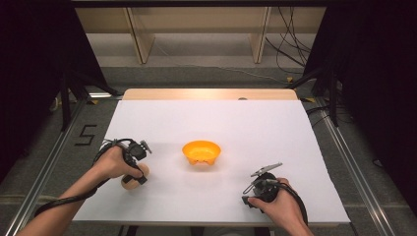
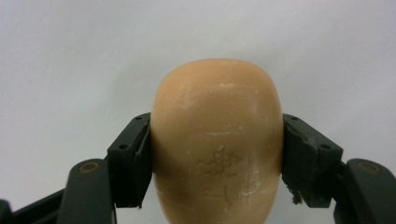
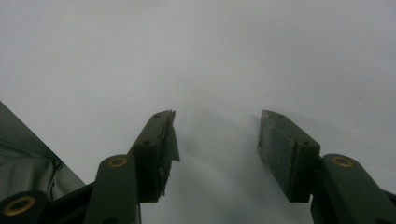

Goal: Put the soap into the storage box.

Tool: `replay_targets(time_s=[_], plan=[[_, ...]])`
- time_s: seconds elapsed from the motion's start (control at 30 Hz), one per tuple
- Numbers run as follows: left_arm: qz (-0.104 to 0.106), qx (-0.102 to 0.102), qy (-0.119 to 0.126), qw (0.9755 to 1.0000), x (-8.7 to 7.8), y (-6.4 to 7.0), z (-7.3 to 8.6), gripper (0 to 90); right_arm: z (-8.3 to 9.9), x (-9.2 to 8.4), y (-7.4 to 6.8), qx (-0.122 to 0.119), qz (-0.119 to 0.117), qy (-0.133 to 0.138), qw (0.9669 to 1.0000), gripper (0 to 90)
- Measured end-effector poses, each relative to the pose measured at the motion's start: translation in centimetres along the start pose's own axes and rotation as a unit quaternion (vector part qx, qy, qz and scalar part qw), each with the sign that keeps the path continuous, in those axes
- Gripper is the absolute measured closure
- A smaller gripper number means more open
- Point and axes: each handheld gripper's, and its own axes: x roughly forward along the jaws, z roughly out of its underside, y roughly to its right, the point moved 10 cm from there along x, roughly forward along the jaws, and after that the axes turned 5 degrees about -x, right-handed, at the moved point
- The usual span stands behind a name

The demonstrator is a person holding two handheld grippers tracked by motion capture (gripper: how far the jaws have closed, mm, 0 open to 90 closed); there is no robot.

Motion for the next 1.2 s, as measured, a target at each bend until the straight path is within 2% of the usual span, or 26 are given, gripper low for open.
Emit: replay_targets(time_s=[0.1,0.13,0.17,0.23,0.27,0.3,0.4,0.47,0.57,0.6,0.63,0.73,0.83,0.9,0.93,0.97,1.0,1.17,1.2], plan=[[0.005,0.006,0.009,0.9999,-0.3,0.1,-0.4,32.5,-0.1,-0.1,0.0,-0.003,0.003,0.007,1.0,46.1],[0.003,0.028,0.019,0.9994,-0.7,-0.1,-1.0,32.5,-0.3,-0.4,0.1,0.002,0.008,0.014,0.9999,46.3],[0.003,0.028,0.019,0.9994,-0.7,-0.1,-1.0,32.5,-0.5,-0.5,0.3,-0.006,0.013,0.025,0.9996,46.3],[0.003,0.029,0.02,0.9994,-1.1,-0.1,-1.3,32.4,-0.6,-0.6,0.4,-0.001,0.016,0.027,0.9995,46.4],[0.003,0.031,0.024,0.9992,-1.4,-0.1,-1.6,32.5,-0.6,-0.9,0.3,0.011,0.016,0.025,0.9995,46.4],[0.002,0.032,0.027,0.9991,-1.5,-0.1,-1.8,32.5,-0.7,-0.9,0.5,0.001,0.017,0.034,0.9993,46.5],[0.002,0.035,0.035,0.9988,-2.0,-0.1,-2.3,32.5,-0.7,-0.9,0.6,0.003,0.019,0.036,0.9992,46.7],[0.002,0.035,0.043,0.9985,-2.2,0.0,-2.7,32.5,-0.6,-1.1,0.2,0.019,0.015,0.029,0.9993,47.2],[0.002,0.041,0.043,0.9982,-2.6,0.0,-3.0,32.5,-0.8,-1.4,0.5,0.007,0.021,0.041,0.9989,48.0],[0.004,0.036,0.049,0.9981,-2.6,0.1,-3.2,32.5,-1.0,-1.6,0.4,0.017,0.021,0.05,0.9984,48.4],[0.003,0.038,0.049,0.9981,-2.7,0.1,-3.3,32.5,-1.1,-1.9,0.5,0.013,0.028,0.059,0.9978,48.7],[0.004,0.044,0.055,0.9975,-3.1,0.4,-3.9,32.5,-1.3,-2.1,0.5,0.023,0.03,0.079,0.9961,49.4],[0.003,0.048,0.061,0.997,-3.4,0.5,-4.4,32.5,-1.2,-2.6,0.6,0.031,0.036,0.081,0.9955,50.1],[0.001,0.051,0.064,0.9966,-3.5,0.6,-4.8,32.5,-1.4,-2.9,0.8,0.036,0.045,0.101,0.9932,50.3],[0.001,0.052,0.065,0.9965,-3.6,0.7,-4.9,32.5,-1.5,-3.1,1.3,0.014,0.05,0.106,0.993,50.3],[0.001,0.052,0.065,0.9965,-3.6,0.7,-4.9,32.5,-1.7,-3.2,1.4,0.009,0.052,0.116,0.9918,50.3],[0.001,0.053,0.067,0.9964,-3.6,0.8,-5.1,32.5,-1.5,-3.4,1.3,0.022,0.057,0.116,0.9914,50.3],[0.002,0.064,0.075,0.9951,-4.0,1.1,-6.0,32.5,-1.5,-4.0,1.6,0.028,0.07,0.132,0.9884,50.3],[0.002,0.066,0.075,0.9951,-4.1,1.2,-6.1,32.5,-1.5,-4.0,1.6,0.029,0.066,0.138,0.9879,50.3]])
